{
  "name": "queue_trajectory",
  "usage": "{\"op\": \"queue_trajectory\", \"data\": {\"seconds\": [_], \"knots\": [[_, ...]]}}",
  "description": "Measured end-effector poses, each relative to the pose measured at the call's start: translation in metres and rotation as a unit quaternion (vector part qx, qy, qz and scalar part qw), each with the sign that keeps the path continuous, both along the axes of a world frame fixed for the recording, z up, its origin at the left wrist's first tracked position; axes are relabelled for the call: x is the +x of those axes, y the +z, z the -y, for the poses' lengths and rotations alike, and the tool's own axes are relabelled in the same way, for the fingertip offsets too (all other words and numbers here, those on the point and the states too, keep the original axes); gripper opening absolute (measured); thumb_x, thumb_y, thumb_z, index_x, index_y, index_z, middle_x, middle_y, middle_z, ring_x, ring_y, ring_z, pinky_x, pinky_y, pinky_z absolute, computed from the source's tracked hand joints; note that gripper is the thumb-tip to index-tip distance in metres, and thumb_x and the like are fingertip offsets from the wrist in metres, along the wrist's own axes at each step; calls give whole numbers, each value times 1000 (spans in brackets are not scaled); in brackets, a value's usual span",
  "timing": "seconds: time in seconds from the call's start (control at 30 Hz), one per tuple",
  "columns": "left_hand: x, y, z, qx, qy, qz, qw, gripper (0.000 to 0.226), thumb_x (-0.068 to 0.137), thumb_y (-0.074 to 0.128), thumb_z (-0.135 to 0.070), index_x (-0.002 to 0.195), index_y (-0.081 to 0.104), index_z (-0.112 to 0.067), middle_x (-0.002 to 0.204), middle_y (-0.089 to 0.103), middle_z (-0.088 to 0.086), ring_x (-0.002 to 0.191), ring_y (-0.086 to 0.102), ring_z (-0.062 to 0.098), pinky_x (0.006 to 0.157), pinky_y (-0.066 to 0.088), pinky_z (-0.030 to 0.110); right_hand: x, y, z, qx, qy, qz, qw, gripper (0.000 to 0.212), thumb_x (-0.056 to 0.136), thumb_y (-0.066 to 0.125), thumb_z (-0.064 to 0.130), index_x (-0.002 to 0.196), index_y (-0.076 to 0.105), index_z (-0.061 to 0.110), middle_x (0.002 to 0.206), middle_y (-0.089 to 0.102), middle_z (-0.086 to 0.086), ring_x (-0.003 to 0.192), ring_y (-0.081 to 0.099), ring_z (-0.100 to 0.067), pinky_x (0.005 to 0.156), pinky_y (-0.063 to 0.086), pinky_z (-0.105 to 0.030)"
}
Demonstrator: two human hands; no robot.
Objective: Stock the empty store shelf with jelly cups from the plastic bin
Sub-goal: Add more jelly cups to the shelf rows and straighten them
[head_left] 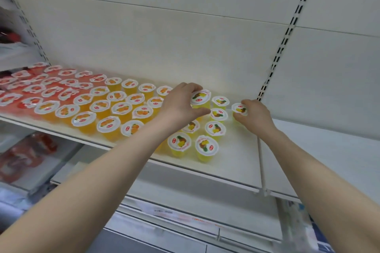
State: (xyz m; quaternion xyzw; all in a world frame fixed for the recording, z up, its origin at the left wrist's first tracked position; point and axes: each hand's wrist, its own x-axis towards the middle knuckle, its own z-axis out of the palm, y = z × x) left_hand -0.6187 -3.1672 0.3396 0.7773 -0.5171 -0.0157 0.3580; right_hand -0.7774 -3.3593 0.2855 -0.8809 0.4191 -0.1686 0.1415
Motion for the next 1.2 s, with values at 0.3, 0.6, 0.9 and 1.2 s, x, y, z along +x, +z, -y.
{"op": "queue_trajectory", "data": {"seconds": [0.3, 0.6, 0.9, 1.2], "knots": [[-16, 0, 30, -8, -27, 23, 999, 59, 71, 78, -44, 123, 56, -26, 113, 56, -8, 102, 55, 10, 82, 41, 25, -3, -1, 17, -12, 38, -20, 999, 53, 89, 65, 29, 135, 50, 7, 124, 52, -17, 115, 49, -33, 86, 35, -31], [-52, -12, 80, 46, -93, 101, 990, 58, 76, 70, -31, 129, 53, -19, 119, 55, 2, 109, 54, 20, 82, 36, 23, -44, 25, 25, -103, 54, -37, 992, 59, 95, 55, 25, 148, 34, 10, 144, 42, -14, 127, 43, -34, 104, 37, -43], [-68, -41, 106, 153, -81, 256, 951, 53, 75, 67, -48, 119, 60, -18, 110, 62, 4, 107, 49, 27, 81, 40, 34, -63, 20, 26, -149, 45, -47, 987, 53, 98, 49, 24, 147, 36, 9, 133, 51, -13, 114, 49, -34, 93, 40, -46], [-68, -43, 100, 145, -86, 250, 954, 61, 76, 67, -54, 123, 56, -18, 116, 59, 4, 112, 48, 27, 87, 41, 35, -62, 25, 14, -177, 59, -66, 980, 50, 97, 52, 24, 142, 42, 7, 132, 54, -13, 111, 51, -34, 91, 40, -43]]}}
